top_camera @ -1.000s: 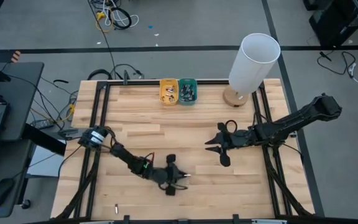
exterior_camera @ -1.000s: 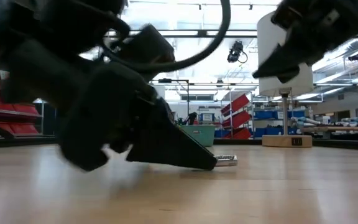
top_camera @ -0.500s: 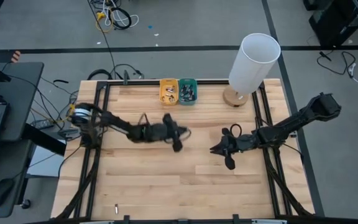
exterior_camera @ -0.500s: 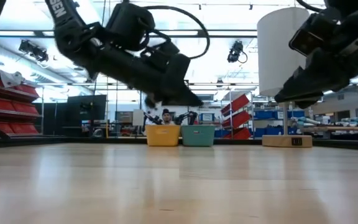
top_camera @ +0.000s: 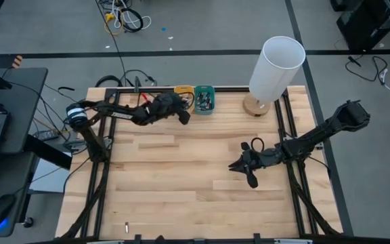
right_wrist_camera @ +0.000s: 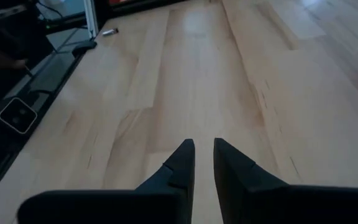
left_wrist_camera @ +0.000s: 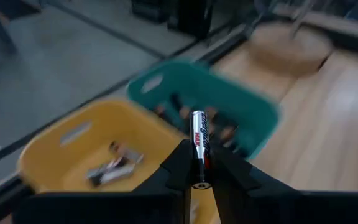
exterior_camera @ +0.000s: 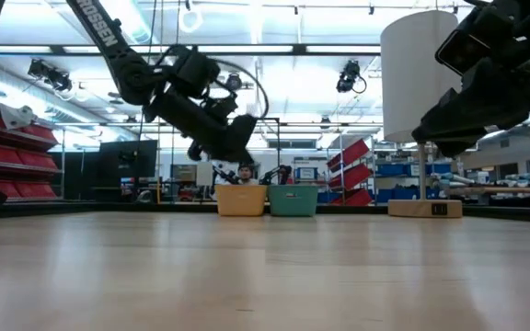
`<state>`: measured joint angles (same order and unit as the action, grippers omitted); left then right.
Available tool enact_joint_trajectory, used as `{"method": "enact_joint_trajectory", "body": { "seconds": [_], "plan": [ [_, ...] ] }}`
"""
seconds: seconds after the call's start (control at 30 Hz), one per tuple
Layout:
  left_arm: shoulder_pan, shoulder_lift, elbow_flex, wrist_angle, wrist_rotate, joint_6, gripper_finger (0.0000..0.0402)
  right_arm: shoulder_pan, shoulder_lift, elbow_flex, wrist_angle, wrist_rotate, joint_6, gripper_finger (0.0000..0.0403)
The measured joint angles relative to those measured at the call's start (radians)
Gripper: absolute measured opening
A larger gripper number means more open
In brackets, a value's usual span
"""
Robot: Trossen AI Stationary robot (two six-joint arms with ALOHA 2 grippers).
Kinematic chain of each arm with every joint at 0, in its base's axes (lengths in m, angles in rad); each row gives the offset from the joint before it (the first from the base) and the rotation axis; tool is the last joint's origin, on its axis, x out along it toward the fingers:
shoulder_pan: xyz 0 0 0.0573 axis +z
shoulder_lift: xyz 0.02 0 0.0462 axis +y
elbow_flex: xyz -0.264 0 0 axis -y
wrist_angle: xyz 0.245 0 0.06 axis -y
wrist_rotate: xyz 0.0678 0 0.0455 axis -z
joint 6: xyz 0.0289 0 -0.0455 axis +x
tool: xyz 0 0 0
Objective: Sort batteries
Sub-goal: Put the silver battery into the yellow bin
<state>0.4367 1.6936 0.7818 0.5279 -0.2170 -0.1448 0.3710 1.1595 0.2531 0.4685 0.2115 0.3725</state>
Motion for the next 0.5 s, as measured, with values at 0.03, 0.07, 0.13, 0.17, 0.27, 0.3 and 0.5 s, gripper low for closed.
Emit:
{"method": "enact_joint_trajectory", "body": {
  "seconds": [0.03, 0.07, 0.13, 0.17, 0.27, 0.3, 0.5],
  "plan": [
    [0.009, 0.0, 0.0, -0.027, 0.001, 0.003, 0.0055, 0.003, 0.0, 0.0, -0.002, 0.0, 0.0, 0.0047],
    [0.015, 0.002, 0.0, -0.047, 0.001, 0.004, 0.0059, 0.006, 0.001, 0.0, -0.002, 0.0, -0.001, 0.0047],
    [0.021, 0.002, -0.001, -0.074, -0.04, 0.003, 0.0068, 0.008, 0.001, 0.0, -0.002, 0.0, -0.007, 0.0047],
    [0.023, 0.002, -0.001, -0.08, -0.077, 0.002, 0.0076, 0.008, 0.001, 0.0, -0.001, 0.0, -0.009, 0.0047],
    [0.028, 0.001, 0.0, -0.098, -0.137, -0.048, 0.0106, 0.008, 0.001, 0.0, 0.007, 0.0, -0.012, 0.0047],
    [0.029, -0.005, 0.0, -0.111, -0.116, -0.057, 0.0119, 0.01, 0.001, 0.0, 0.005, -0.002, -0.002, 0.0047],
    [0.027, -0.078, 0.0, -0.104, 0.028, -0.049, 0.0201, 0.047, 0.001, -0.012, -0.006, -0.013, 0.013, 0.0047]
  ]
}}
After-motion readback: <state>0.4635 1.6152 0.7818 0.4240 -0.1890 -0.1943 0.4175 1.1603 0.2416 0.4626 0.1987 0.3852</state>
